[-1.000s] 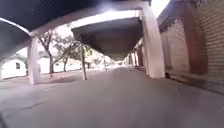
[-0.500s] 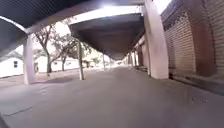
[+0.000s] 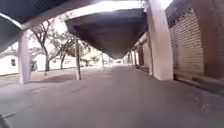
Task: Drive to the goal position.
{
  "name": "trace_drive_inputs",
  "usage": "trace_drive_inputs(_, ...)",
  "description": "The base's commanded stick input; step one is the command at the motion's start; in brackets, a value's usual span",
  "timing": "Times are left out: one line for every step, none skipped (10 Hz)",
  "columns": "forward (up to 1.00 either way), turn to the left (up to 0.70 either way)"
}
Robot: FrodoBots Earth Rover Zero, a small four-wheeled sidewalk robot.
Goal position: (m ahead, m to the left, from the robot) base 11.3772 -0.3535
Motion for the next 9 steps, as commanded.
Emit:
trace_drive_inputs(0.7,0.0)
trace_drive_inputs(0.7,0.0)
trace_drive_inputs(0.7,0.0)
trace_drive_inputs(0.7,0.0)
trace_drive_inputs(0.7,0.0)
trace_drive_inputs(0.7,0.0)
trace_drive_inputs(0.7,0.0)
trace_drive_inputs(0.7,0.0)
trace_drive_inputs(0.7,0.0)
